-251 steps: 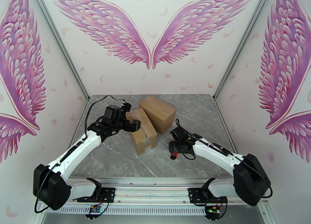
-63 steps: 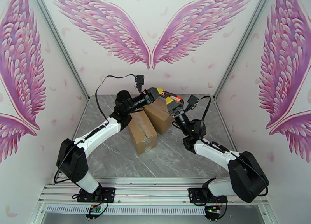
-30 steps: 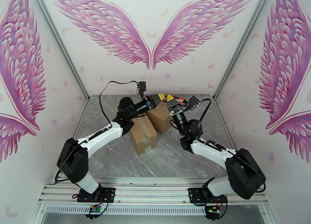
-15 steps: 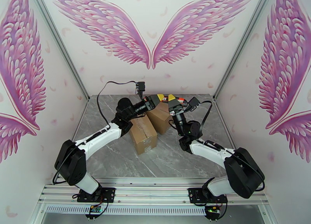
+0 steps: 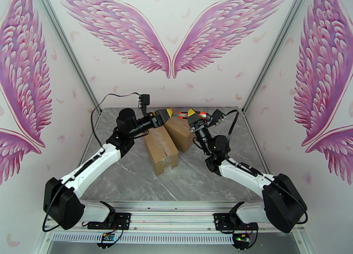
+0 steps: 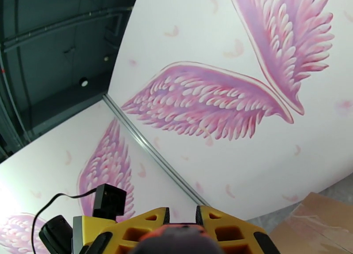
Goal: Unpack the express box
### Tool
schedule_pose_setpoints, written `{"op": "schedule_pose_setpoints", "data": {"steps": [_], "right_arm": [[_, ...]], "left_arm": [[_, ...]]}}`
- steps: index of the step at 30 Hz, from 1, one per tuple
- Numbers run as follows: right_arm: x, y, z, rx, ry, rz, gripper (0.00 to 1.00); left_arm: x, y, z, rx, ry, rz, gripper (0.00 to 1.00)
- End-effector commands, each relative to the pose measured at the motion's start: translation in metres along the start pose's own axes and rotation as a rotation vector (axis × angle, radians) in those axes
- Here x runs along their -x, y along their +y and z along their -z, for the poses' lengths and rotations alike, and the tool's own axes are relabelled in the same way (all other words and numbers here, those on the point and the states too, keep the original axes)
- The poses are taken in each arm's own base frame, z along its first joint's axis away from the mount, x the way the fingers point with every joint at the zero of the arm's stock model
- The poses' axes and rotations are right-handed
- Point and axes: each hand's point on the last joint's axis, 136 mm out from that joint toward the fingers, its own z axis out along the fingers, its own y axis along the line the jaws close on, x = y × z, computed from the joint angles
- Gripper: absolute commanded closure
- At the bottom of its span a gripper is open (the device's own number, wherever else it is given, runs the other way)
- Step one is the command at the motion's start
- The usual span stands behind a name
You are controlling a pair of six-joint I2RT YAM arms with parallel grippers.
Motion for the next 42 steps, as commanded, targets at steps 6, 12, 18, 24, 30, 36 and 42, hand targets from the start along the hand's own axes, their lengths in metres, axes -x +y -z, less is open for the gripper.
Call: {"op": "schedule_pose_setpoints", "data": {"steps": [6,12,18,24,30,36,42], "right_arm": [[-0.071,0.006,-0.043,-0.07,0.31,0.349,0.94],[-0.121,0.009,-0.075,-0.047,0.422,0.537,0.96],[-0.156,-0.006,-0.091,-0.055,0.487,0.631,0.97],[-0.176,-0.02,-0.097,-0.061,0.522,0.656,0.98],[-0.186,-0.023,-0.103,-0.045,0.524,0.658,0.98],[-0.194,-0.022,-0.108,-0.039,0.528,0.673,0.98],[-0.203,-0.027,-0.111,-0.05,0.539,0.694,0.98]], "left_arm": [[-0.017,0.108,0.045,0.357,0.217,-0.095,0.33],[-0.026,0.166,0.043,0.433,0.307,-0.058,0.45],[-0.036,0.196,0.036,0.469,0.377,-0.059,0.48],[-0.048,0.221,0.034,0.492,0.414,-0.024,0.48],[-0.065,0.239,0.034,0.515,0.458,0.011,0.49],[-0.074,0.246,0.033,0.515,0.473,0.043,0.5],[-0.079,0.251,0.033,0.52,0.481,0.057,0.53]]}}
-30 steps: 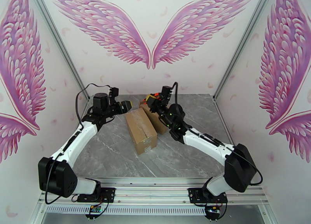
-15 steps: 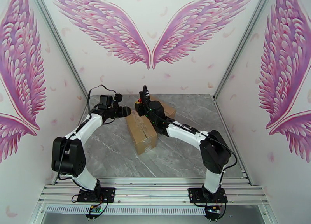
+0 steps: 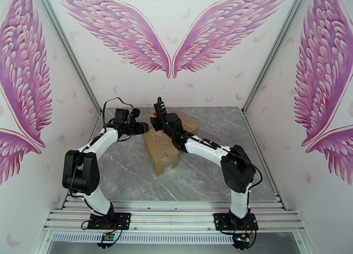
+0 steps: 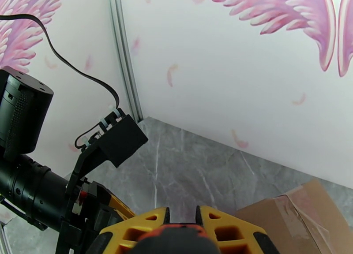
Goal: Unpack the express box
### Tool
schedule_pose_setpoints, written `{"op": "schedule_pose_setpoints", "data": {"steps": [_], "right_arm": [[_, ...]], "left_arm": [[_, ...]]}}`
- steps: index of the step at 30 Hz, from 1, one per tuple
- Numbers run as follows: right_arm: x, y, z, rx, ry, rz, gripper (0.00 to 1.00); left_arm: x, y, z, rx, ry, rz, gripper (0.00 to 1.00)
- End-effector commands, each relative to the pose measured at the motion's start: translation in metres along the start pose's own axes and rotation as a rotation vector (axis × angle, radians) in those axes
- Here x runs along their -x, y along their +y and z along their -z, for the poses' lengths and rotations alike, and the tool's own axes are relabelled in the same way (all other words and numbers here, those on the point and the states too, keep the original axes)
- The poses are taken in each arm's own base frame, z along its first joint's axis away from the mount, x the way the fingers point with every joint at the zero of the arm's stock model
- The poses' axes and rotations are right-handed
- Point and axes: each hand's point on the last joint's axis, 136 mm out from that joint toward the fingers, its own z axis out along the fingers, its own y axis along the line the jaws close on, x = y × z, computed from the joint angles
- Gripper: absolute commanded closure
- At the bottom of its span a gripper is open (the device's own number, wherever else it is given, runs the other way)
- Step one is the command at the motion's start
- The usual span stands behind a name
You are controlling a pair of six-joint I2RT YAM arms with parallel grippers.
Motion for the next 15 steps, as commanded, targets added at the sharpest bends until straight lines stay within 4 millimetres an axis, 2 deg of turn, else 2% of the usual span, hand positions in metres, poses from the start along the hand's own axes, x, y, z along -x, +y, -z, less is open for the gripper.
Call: {"op": "schedule_pose_setpoints", "data": {"steps": [1,5,8,15], "right_arm": [[0.007,0.005,-0.007,-0.008,-0.026,0.021,0.98],[0.001,0.005,-0.012,-0.024,-0.009,0.048,0.98],[-0.004,0.005,-0.013,-0.036,0.006,0.076,0.98],[-0.007,0.009,-0.006,-0.075,0.009,0.142,0.98]], "left_arm": [[-0.016,0.01,-0.012,0.01,0.059,0.038,0.53],[-0.017,0.012,-0.015,0.008,0.059,0.051,0.54],[-0.029,0.018,-0.019,0.017,0.079,0.074,0.56],[-0.035,0.03,-0.022,0.031,0.07,0.133,0.6]]}}
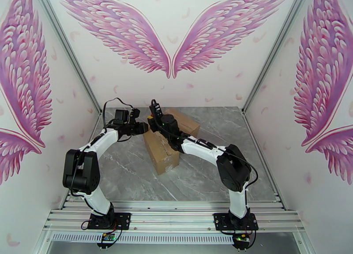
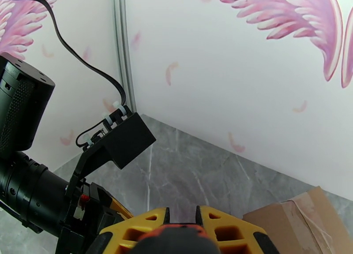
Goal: Unpack the express box
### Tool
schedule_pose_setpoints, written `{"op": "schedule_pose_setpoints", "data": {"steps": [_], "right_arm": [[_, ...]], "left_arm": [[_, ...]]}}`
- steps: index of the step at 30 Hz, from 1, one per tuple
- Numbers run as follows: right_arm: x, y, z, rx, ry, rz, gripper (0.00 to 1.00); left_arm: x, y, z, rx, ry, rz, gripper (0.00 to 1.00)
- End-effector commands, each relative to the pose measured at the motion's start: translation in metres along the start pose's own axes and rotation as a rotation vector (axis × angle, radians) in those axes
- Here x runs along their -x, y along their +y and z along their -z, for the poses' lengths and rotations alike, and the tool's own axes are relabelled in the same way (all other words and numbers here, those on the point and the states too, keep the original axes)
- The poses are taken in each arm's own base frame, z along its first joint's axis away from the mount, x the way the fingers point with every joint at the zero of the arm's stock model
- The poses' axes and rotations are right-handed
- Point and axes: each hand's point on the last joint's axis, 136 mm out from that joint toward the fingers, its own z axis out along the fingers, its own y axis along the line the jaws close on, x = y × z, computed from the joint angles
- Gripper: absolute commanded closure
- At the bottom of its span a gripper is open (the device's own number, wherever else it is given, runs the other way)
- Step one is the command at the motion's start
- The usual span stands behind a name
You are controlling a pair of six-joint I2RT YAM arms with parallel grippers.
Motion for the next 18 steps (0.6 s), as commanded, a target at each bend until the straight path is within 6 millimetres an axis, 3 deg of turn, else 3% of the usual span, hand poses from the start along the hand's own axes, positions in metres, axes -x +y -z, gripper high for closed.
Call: {"op": "schedule_pose_setpoints", "data": {"steps": [1,18], "right_arm": [[0.002,-0.001,0.002,-0.04,-0.003,0.048,0.98],[-0.013,0.009,0.018,-0.006,0.047,0.127,0.99]], "left_arm": [[-0.035,0.029,-0.016,0.059,0.086,0.108,0.6],[-0.045,0.048,-0.018,0.097,0.083,0.188,0.65]]}}
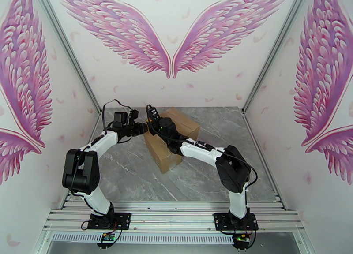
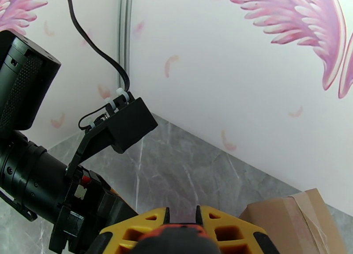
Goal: Unpack the express box
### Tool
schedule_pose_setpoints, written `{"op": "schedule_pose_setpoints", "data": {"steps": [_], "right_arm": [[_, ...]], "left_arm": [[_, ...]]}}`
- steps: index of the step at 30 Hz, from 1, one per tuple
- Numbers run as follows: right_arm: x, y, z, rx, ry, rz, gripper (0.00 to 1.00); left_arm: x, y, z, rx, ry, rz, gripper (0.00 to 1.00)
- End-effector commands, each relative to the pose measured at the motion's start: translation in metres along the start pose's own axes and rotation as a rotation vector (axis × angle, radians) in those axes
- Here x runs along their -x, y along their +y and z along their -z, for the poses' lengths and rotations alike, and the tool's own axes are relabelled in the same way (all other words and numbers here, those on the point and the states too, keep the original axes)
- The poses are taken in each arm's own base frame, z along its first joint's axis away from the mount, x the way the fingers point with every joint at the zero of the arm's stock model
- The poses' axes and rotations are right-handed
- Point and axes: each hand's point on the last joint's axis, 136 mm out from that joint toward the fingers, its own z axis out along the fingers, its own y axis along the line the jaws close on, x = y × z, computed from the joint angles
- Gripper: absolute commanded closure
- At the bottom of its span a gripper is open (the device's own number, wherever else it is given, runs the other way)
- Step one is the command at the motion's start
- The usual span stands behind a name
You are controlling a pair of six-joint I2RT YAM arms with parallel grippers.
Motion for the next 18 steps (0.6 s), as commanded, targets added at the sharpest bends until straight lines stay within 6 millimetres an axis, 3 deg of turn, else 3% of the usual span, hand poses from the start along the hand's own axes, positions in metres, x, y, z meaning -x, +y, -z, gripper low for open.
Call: {"op": "schedule_pose_setpoints", "data": {"steps": [1,18], "right_arm": [[-0.001,0.002,0.013,0.005,0.024,0.021,0.99],[0.001,-0.001,0.045,0.01,0.041,0.012,0.99]], "left_arm": [[-0.042,0.048,-0.012,0.152,0.102,0.134,0.65],[-0.044,0.053,-0.008,0.193,0.092,0.147,0.68]]}}
